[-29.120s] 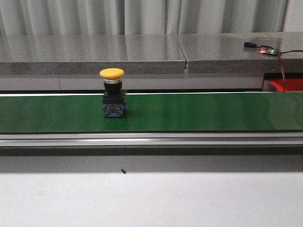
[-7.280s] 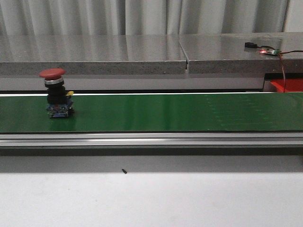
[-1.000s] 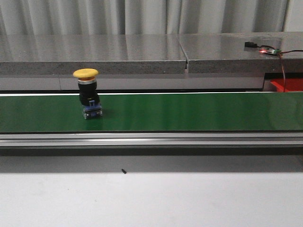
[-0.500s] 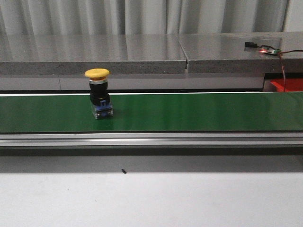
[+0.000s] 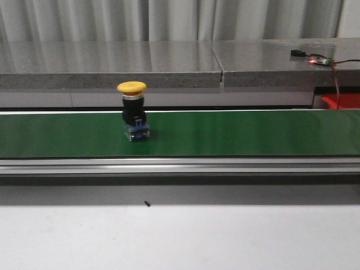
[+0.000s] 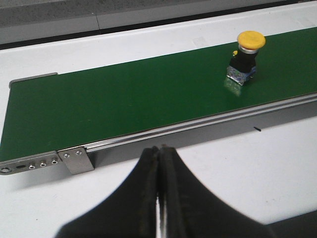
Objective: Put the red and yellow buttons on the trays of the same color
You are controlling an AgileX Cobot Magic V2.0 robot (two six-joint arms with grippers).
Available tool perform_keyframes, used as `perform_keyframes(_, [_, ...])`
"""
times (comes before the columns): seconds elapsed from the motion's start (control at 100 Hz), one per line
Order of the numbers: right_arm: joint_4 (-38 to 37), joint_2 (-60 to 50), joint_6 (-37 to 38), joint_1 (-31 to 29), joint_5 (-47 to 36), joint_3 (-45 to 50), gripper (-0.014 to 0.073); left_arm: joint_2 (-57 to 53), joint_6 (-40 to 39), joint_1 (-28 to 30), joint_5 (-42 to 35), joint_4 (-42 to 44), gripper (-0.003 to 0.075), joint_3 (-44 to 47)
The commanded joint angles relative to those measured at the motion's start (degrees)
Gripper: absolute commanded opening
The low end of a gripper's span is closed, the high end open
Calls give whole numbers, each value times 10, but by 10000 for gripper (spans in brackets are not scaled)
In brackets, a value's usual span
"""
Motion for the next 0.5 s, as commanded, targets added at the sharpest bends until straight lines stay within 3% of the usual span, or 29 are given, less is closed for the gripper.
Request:
perform_keyframes(0.0, [4, -33, -1, -4, -27, -14, 256, 4, 0, -4, -37, -12, -19, -13])
perform_keyframes(0.08, [4, -33, -1, -4, -27, -14, 358, 4, 0, -4, -37, -12, -19, -13])
perform_keyframes(0.15, [4, -33, -1, -4, -27, -14, 397, 4, 0, -4, -37, -12, -19, -13])
perform_keyframes(0.49, [-2, -34, -1, -4, -29, -14, 400, 4, 0, -4, -37, -12, -19, -13])
